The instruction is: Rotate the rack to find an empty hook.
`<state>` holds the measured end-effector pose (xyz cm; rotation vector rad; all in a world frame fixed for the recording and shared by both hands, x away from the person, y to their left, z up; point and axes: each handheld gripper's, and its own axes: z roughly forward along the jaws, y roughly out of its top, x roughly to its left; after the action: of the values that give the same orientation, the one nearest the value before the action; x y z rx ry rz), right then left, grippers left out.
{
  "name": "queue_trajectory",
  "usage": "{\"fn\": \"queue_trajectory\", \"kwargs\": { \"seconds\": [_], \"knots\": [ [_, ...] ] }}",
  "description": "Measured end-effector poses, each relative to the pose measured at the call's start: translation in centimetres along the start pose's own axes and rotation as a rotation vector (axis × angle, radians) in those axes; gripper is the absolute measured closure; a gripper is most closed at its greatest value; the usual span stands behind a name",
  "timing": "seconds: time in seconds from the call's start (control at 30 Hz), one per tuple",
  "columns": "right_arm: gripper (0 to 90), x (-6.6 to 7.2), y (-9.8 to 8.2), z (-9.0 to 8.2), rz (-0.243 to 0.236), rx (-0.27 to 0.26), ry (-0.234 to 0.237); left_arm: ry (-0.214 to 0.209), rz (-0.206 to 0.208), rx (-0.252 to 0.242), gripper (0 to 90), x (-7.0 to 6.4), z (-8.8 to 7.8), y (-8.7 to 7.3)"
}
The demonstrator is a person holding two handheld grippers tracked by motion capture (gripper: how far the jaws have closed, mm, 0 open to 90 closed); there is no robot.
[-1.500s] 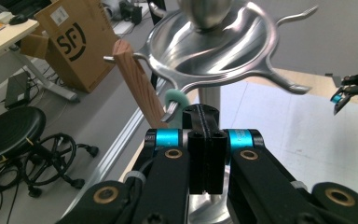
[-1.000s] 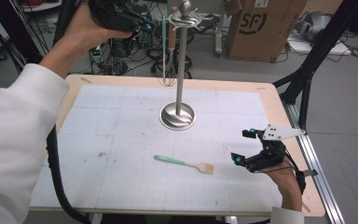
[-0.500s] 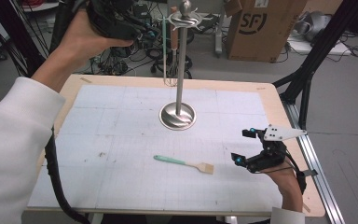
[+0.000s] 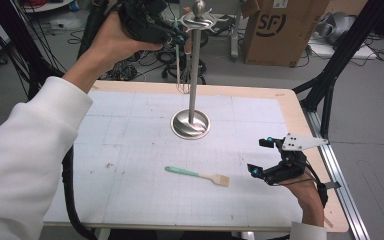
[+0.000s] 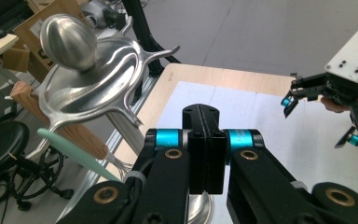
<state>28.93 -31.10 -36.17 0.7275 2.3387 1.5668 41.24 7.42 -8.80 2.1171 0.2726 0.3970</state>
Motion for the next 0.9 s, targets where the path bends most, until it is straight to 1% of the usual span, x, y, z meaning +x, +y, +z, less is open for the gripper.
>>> {"fn": "queue_trajectory", "kwargs": {
  "seconds": [0.13,0.3,0.37,0.53,0.9],
  "knots": [
    [0.1,-0.2,-0.1,0.1,0.003,0.002,-0.003,-0.002,-0.008,0.010,90.0,0.7,0.9,-0.1],
    [0.1,-0.3,-0.2,0.0,0.004,0.003,-0.001,0.017,-0.029,0.008,90.0,1.6,1.4,-0.6],
    [0.1,-0.3,-0.2,0.1,0.005,0.005,-0.002,0.012,-0.031,0.003,90.0,1.8,1.4,-0.6],
    [0.1,-0.3,-0.3,0.2,0.006,0.012,-0.003,0.018,-0.032,0.011,90.0,2.1,1.3,-0.8],
    [0.1,-0.3,-0.3,0.3,0.008,0.020,-0.007,0.047,-0.047,0.019,90.0,3.3,0.7,-1.6]
  ]
}}
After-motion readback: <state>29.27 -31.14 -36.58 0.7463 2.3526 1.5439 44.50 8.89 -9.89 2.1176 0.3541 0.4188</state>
